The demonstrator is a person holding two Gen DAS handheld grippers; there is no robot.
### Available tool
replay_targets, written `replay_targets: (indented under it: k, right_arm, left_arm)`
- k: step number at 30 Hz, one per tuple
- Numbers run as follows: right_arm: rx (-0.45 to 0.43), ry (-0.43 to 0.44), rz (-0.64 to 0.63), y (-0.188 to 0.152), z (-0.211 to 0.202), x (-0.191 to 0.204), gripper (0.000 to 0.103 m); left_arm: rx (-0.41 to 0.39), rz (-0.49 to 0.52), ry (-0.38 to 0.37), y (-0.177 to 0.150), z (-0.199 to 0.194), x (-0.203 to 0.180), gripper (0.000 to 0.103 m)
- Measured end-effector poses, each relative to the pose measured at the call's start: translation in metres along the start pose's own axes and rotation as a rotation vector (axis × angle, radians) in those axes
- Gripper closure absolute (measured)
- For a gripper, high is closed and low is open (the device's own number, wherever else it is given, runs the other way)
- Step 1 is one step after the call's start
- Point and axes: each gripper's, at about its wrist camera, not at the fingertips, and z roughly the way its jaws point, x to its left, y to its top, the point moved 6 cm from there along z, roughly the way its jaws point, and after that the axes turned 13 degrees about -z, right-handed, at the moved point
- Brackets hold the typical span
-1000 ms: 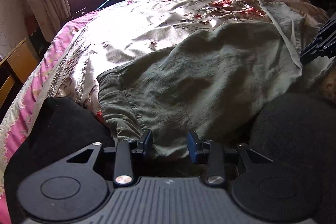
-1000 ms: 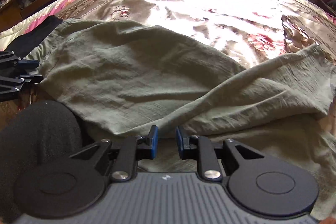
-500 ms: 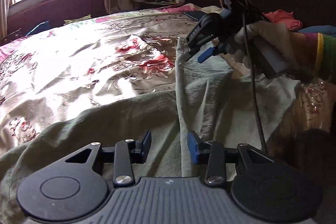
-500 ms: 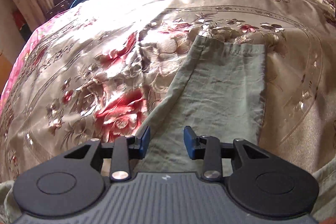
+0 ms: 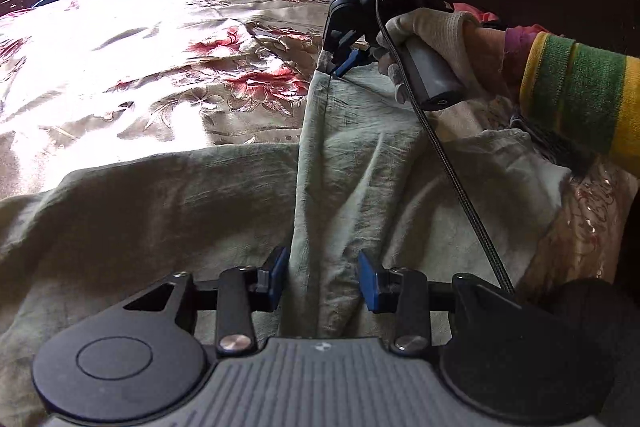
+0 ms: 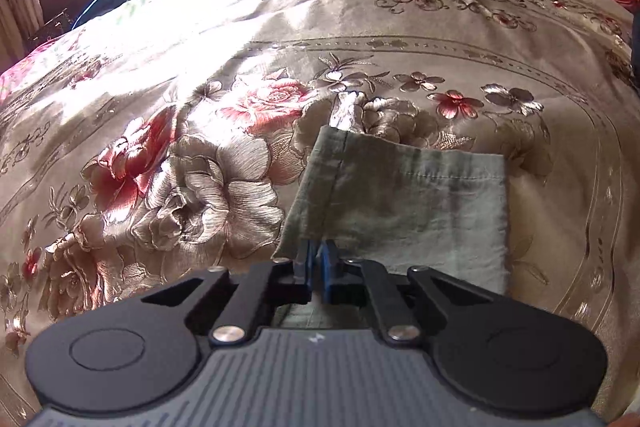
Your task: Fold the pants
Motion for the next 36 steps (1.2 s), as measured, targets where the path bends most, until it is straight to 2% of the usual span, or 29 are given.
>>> replay_targets:
  k: [2,6,8,9,11,12,13,16,17,19,21,23,26,30,33,36]
  right_arm:
    - [-0.028,0.018,0.022,0.005,-0.008,-0.005,0.102]
    - [-0.054,-0.002,0.022,0.014,-0.016,-0.015,0.102]
    - [-0.053,-0.024,0.027,0.017,-0.014,-0.02,0.097]
    - [-0.049,-0.031,0.043,0.019,-0.01,-0.023,0.092]
    - [-0.047,-0.029,0.073,0.022,-0.002,-0.025,0.067]
    - [-0.054,-0.033,0.082,0.023,0.0,-0.024,0.046]
    - [-0.069,-0.043,0.087,0.024,0.003,-0.021,0.042]
    - [-0.071,-0.066,0.097,0.028,0.013,-0.012,0.046]
    - [-0.059,-0.098,0.083,0.028,0.017,-0.01,0.048]
    - [-0.046,-0.168,0.045,0.028,0.023,-0.008,0.082]
    - [-0.043,-0.125,0.077,0.029,0.022,-0.012,0.101]
    - [-0.052,-0.078,0.108,0.029,0.013,-0.019,0.101]
    - [-0.117,-0.03,0.148,0.03,-0.023,-0.034,0.101]
    - [-0.26,0.078,0.219,0.022,-0.111,-0.067,0.101]
    - [-0.356,0.116,0.271,-0.007,-0.189,-0.102,0.101]
    - [-0.405,0.092,0.346,-0.058,-0.248,-0.147,0.101]
  left_arm:
    - [-0.008,-0.022,-0.013,0.002,-0.002,0.003,0.052]
    - [-0.025,-0.045,-0.026,0.007,0.001,0.005,0.052]
    - [-0.022,-0.045,-0.031,0.008,0.003,0.004,0.052]
    - [-0.021,-0.047,-0.034,0.008,0.004,0.003,0.052]
    - [-0.022,-0.054,-0.041,0.008,0.005,0.004,0.052]
    - [-0.025,-0.059,-0.038,0.01,0.005,0.004,0.052]
    - [-0.027,-0.064,-0.033,0.01,0.006,0.006,0.052]
    - [-0.028,-0.05,-0.023,0.015,0.008,0.005,0.052]
    - [-0.032,-0.036,-0.021,0.017,0.009,0.004,0.052]
    - [-0.043,-0.003,-0.014,0.022,0.01,0.0,0.052]
    - [-0.059,0.025,-0.004,0.024,0.01,-0.003,0.052]
    - [-0.065,0.019,-0.006,0.025,0.008,-0.002,0.052]
    - [-0.066,0.03,0.007,0.023,0.003,-0.004,0.053]
    - [-0.108,0.118,0.013,0.022,-0.014,-0.022,0.053]
    - [-0.132,0.188,-0.005,0.016,-0.027,-0.042,0.053]
    - [-0.131,0.239,-0.028,0.004,-0.034,-0.061,0.053]
